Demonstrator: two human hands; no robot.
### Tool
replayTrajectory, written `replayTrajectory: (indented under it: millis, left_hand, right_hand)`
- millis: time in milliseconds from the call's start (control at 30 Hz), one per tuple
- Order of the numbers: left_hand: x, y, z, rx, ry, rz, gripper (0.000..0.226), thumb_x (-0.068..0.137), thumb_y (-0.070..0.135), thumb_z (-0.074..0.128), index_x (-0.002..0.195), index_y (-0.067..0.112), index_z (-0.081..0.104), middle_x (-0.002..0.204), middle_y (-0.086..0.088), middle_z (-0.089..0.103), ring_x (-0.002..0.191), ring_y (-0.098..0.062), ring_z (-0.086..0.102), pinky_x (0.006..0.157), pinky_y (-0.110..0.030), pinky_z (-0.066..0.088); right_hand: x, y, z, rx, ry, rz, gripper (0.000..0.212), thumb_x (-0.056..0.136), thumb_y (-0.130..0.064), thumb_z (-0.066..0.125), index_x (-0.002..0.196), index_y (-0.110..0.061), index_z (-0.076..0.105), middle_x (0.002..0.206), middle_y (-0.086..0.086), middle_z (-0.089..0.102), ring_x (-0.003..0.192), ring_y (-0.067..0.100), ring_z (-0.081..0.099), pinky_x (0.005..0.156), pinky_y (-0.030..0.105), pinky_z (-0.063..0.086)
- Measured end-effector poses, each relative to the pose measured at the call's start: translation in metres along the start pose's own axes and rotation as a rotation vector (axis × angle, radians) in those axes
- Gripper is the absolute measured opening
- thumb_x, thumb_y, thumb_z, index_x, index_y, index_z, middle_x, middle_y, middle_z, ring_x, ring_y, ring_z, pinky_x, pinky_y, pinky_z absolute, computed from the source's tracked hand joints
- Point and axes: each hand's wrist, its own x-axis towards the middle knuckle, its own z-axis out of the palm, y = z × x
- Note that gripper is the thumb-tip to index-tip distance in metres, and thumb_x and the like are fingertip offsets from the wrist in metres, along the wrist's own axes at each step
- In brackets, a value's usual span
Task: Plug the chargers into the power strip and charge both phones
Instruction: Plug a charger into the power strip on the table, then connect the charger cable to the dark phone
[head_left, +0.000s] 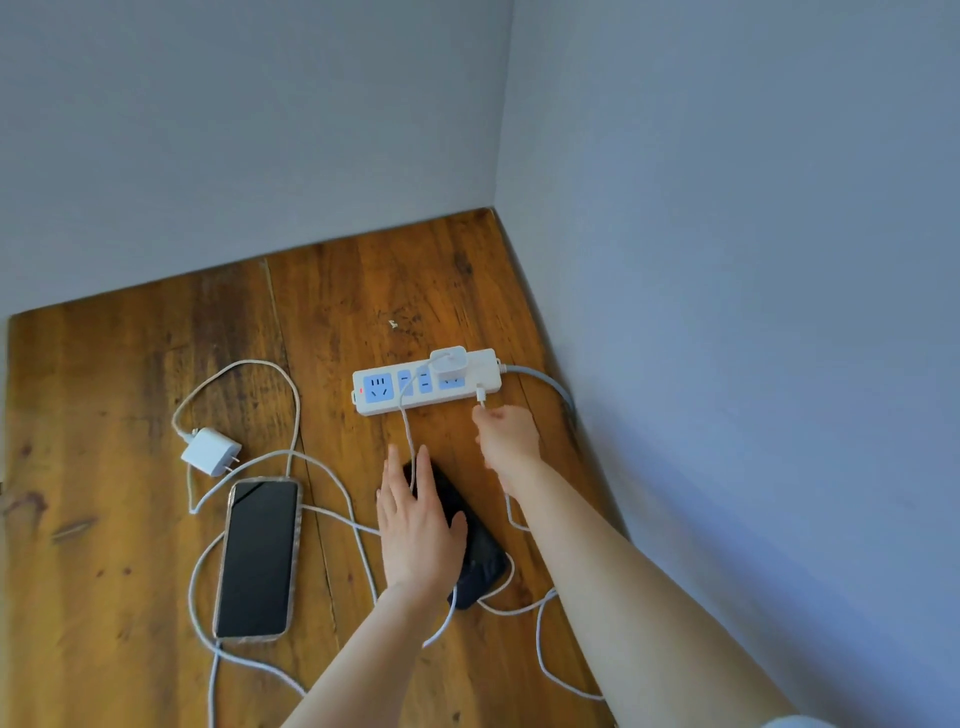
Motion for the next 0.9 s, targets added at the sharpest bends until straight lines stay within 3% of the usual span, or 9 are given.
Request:
replayTrajectory:
  millis: [167, 333, 433, 500, 667, 733, 800, 900]
  left_hand:
    - [-0.037, -0.002, 0.011, 0.021, -0.037, 0.063, 0.073, 0.091, 0.029, 0.051, 0.15, 0.014, 0.01, 0.159, -0.011, 0.005, 0.144, -0.028, 0.007, 0.118, -0.039, 0.011]
    - [-0.066, -0.012, 0.022, 0.132, -0.109, 0.219, 0.068, 0.095, 0.027, 0.041, 0.151, 0.016, 0.004, 0.16, -0.005, 0.005, 0.146, -0.02, 0.0, 0.115, -0.035, -0.002]
    - [-0.086, -0.023, 0.028, 0.193, -0.14, 0.291, 0.064, 0.097, 0.023, 0.034, 0.151, 0.015, 0.002, 0.16, -0.004, 0.005, 0.146, -0.018, -0.003, 0.115, -0.036, -0.004]
    - [-0.099, -0.033, 0.031, 0.199, -0.169, 0.28, 0.063, 0.096, 0.023, 0.033, 0.151, 0.015, 0.002, 0.16, -0.004, 0.006, 0.146, -0.019, 0.0, 0.116, -0.037, -0.001]
    - [-0.121, -0.054, 0.035, 0.286, -0.221, 0.165, 0.062, 0.096, 0.026, 0.031, 0.151, 0.015, 0.003, 0.161, -0.003, 0.004, 0.146, -0.022, 0.003, 0.118, -0.042, 0.007]
    - [-0.124, -0.059, 0.036, 0.307, -0.233, 0.103, 0.061, 0.097, 0.028, 0.032, 0.151, 0.016, 0.006, 0.16, -0.003, 0.007, 0.146, -0.024, 0.003, 0.117, -0.044, 0.006]
    - [-0.123, -0.058, 0.036, 0.355, -0.212, 0.102, 0.058, 0.096, 0.031, 0.032, 0.149, 0.015, 0.016, 0.159, -0.005, 0.016, 0.144, -0.026, 0.011, 0.116, -0.045, 0.012]
    - [-0.112, -0.043, 0.031, 0.281, -0.113, 0.066, 0.05, 0.094, 0.036, 0.035, 0.136, 0.01, 0.039, 0.141, -0.01, 0.041, 0.128, -0.029, 0.031, 0.104, -0.045, 0.03]
  right_hand:
    - [-0.03, 0.028, -0.021, -0.048, 0.086, -0.074, 0.027, 0.098, -0.026, 0.042, 0.095, -0.01, 0.064, 0.082, 0.002, 0.06, 0.069, 0.011, 0.056, 0.061, 0.023, 0.046]
    - [-0.072, 0.072, -0.041, -0.045, 0.124, -0.068, 0.021, 0.097, -0.025, 0.045, 0.089, -0.018, 0.062, 0.07, 0.0, 0.058, 0.053, 0.009, 0.049, 0.046, 0.021, 0.036]
    - [-0.098, 0.102, -0.05, -0.053, 0.142, -0.071, 0.02, 0.097, -0.025, 0.045, 0.088, -0.018, 0.061, 0.072, -0.001, 0.059, 0.059, 0.01, 0.053, 0.049, 0.021, 0.042]
    - [-0.115, 0.122, -0.055, -0.045, 0.133, -0.076, 0.02, 0.097, -0.024, 0.045, 0.088, -0.017, 0.062, 0.072, 0.0, 0.059, 0.06, 0.011, 0.053, 0.054, 0.023, 0.044]
    - [-0.145, 0.163, -0.062, -0.088, 0.084, -0.071, 0.023, 0.096, -0.021, 0.046, 0.085, -0.013, 0.065, 0.067, -0.002, 0.056, 0.056, 0.01, 0.05, 0.048, 0.021, 0.037]
    - [-0.151, 0.175, -0.063, -0.099, 0.061, -0.075, 0.029, 0.094, -0.021, 0.048, 0.07, -0.013, 0.063, 0.06, 0.0, 0.055, 0.051, 0.01, 0.048, 0.048, 0.022, 0.036]
    - [-0.154, 0.185, -0.063, -0.114, 0.063, -0.065, 0.032, 0.094, -0.021, 0.049, 0.064, -0.017, 0.059, 0.059, 0.0, 0.056, 0.05, 0.009, 0.049, 0.048, 0.021, 0.036]
    - [-0.152, 0.191, -0.066, -0.138, 0.056, -0.051, 0.029, 0.093, -0.021, 0.047, 0.076, -0.007, 0.066, 0.062, 0.0, 0.06, 0.053, 0.01, 0.053, 0.049, 0.022, 0.041]
